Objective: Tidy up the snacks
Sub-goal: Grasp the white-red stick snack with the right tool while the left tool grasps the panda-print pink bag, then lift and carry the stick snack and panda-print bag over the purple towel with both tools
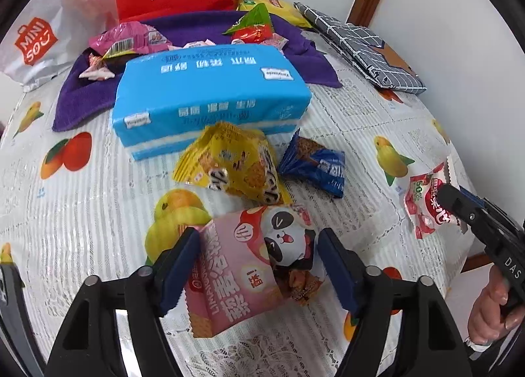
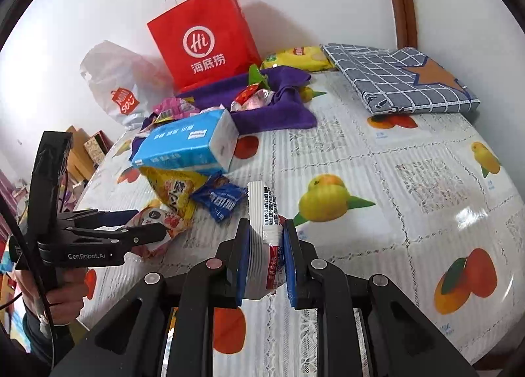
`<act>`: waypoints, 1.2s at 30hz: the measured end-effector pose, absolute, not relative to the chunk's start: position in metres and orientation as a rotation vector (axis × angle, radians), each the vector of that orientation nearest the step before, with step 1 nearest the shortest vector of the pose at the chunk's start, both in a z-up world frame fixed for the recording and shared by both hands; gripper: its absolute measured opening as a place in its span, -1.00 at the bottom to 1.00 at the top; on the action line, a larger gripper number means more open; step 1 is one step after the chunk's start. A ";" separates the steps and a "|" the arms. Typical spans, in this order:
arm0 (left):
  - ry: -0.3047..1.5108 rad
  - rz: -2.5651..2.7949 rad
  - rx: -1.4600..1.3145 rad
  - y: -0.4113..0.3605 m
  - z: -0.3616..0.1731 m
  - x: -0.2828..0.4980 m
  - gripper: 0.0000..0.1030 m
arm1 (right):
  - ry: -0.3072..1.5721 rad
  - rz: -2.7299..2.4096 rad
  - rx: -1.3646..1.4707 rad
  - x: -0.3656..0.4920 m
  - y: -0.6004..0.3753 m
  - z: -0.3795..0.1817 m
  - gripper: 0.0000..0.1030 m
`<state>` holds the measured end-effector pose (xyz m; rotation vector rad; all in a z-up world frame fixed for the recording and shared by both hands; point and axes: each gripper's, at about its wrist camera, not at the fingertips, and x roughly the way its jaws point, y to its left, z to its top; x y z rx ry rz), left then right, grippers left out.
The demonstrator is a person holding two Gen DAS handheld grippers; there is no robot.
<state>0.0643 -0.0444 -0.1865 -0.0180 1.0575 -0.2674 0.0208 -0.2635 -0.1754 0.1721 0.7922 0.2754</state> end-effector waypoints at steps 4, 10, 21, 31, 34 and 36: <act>1.061 -0.251 -0.004 -0.042 -0.195 0.061 0.50 | 0.793 0.271 0.163 0.020 -0.261 -0.178 -0.62; 1.032 -0.248 0.009 -0.038 -0.200 0.055 0.31 | 0.804 0.263 0.144 0.020 -0.259 -0.180 -0.63; 0.991 -0.279 -0.084 -0.008 -0.180 0.045 0.03 | 0.789 0.248 0.134 0.021 -0.261 -0.175 -0.63; 0.933 -0.257 -0.153 0.018 -0.161 0.049 -0.06 | 0.758 0.252 0.093 0.030 -0.256 -0.163 -0.63; 0.920 -0.246 -0.161 0.023 -0.155 0.052 -0.06 | 0.747 0.251 0.089 0.037 -0.253 -0.156 -0.63; 0.906 -0.235 -0.168 0.028 -0.151 0.052 -0.06 | 0.738 0.257 0.087 0.040 -0.250 -0.152 -0.63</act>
